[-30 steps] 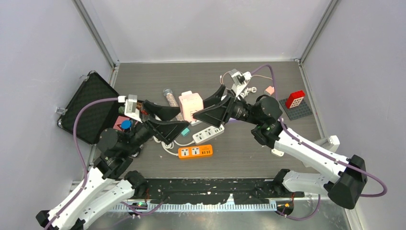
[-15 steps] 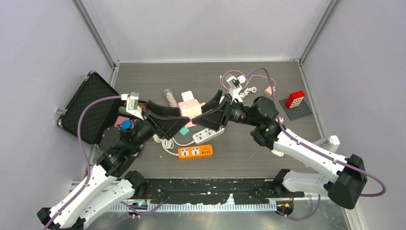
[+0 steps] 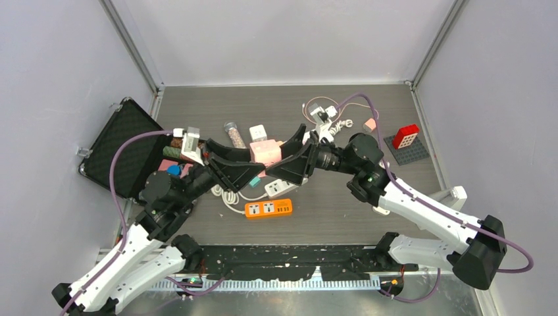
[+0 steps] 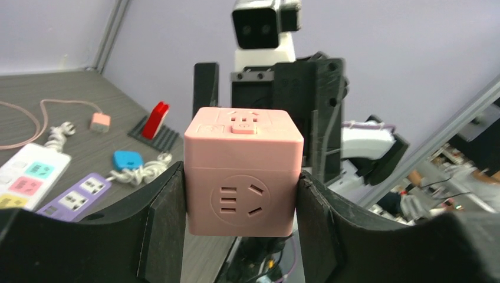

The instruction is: Insert the plug

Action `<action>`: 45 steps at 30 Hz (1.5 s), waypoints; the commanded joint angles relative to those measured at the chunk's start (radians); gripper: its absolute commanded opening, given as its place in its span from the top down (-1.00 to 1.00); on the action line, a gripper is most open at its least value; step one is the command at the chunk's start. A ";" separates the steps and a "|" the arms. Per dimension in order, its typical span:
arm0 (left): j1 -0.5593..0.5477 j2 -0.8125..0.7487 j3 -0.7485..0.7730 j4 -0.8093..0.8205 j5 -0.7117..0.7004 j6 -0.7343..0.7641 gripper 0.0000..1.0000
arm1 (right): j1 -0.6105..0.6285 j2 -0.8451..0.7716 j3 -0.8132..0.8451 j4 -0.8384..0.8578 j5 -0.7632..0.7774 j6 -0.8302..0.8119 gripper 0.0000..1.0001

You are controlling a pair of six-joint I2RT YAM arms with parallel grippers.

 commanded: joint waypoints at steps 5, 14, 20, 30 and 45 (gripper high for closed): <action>-0.003 0.009 0.082 -0.227 0.067 0.272 1.00 | 0.012 -0.118 0.110 -0.411 0.017 -0.355 -0.91; -0.002 0.090 0.139 -0.242 0.395 0.352 1.00 | 0.012 -0.153 0.212 -0.768 -0.011 -0.669 -0.91; -0.003 0.109 0.165 -0.306 0.516 0.469 1.00 | 0.014 -0.153 0.223 -0.869 -0.093 -0.795 -0.91; -0.003 0.098 0.190 -0.386 0.611 0.626 1.00 | 0.097 -0.051 0.320 -0.988 -0.110 -0.965 -0.94; -0.004 0.097 0.208 -0.448 0.471 0.625 0.65 | 0.114 0.026 0.364 -0.994 -0.069 -0.918 0.78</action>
